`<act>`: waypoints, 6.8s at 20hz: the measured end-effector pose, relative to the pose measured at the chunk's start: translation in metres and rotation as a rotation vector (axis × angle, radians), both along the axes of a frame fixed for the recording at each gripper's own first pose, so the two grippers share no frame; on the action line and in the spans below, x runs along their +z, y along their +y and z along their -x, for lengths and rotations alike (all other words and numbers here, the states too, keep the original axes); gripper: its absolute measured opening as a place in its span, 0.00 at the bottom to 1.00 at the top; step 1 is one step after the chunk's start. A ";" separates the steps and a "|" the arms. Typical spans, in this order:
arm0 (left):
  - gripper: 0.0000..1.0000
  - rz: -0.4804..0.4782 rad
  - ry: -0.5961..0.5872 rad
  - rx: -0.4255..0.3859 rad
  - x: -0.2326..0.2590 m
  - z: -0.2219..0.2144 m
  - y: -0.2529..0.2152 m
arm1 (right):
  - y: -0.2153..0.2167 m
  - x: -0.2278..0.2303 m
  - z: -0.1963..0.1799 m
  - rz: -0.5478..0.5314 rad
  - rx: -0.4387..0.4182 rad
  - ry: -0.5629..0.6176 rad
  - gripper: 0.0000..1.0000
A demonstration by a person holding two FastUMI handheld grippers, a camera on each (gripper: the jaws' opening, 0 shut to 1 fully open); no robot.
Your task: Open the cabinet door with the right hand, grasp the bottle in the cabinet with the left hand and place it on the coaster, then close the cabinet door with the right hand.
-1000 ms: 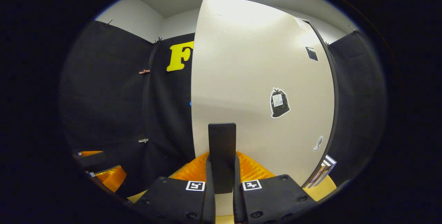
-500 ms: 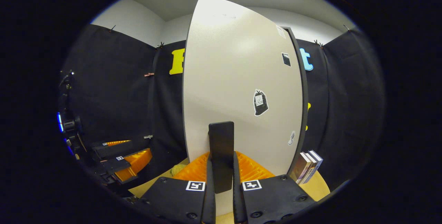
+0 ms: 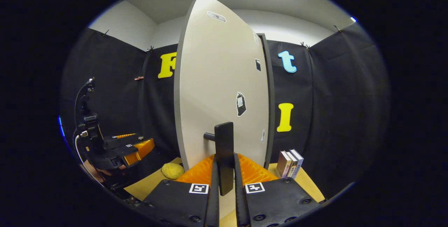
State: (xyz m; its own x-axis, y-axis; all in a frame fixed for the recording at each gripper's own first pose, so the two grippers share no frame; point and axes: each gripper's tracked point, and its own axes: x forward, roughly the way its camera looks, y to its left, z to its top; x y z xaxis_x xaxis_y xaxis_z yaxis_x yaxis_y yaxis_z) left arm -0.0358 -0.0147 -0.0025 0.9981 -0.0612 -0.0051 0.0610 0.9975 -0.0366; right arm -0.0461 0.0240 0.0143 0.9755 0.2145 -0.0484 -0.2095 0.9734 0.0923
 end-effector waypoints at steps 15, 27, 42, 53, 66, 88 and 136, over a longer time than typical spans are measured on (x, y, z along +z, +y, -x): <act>0.94 0.014 0.005 -0.076 0.000 -0.023 -0.050 | -0.073 0.000 0.005 -0.027 -0.129 0.014 0.18; 0.94 0.001 0.007 -0.122 0.002 -0.037 -0.087 | -0.130 0.014 0.017 -0.025 -0.316 0.010 0.18; 0.94 -0.026 -0.017 -0.229 0.005 -0.073 -0.138 | -0.050 0.018 0.062 0.005 -0.201 0.033 0.60; 0.94 0.002 0.037 -0.220 -0.021 -0.191 -0.202 | -0.025 0.035 0.037 -0.039 -0.166 -0.057 0.98; 0.94 -0.034 0.119 -0.138 -0.073 -0.315 -0.242 | -0.013 0.030 0.005 -0.007 -0.052 -0.076 0.95; 0.78 -0.022 0.050 -0.098 -0.029 -0.231 -0.161 | -0.020 0.031 -0.001 -0.027 -0.106 -0.078 0.95; 0.81 -0.012 0.204 -0.050 -0.402 0.033 -0.024 | 0.043 0.042 0.011 0.139 -0.116 -0.234 0.97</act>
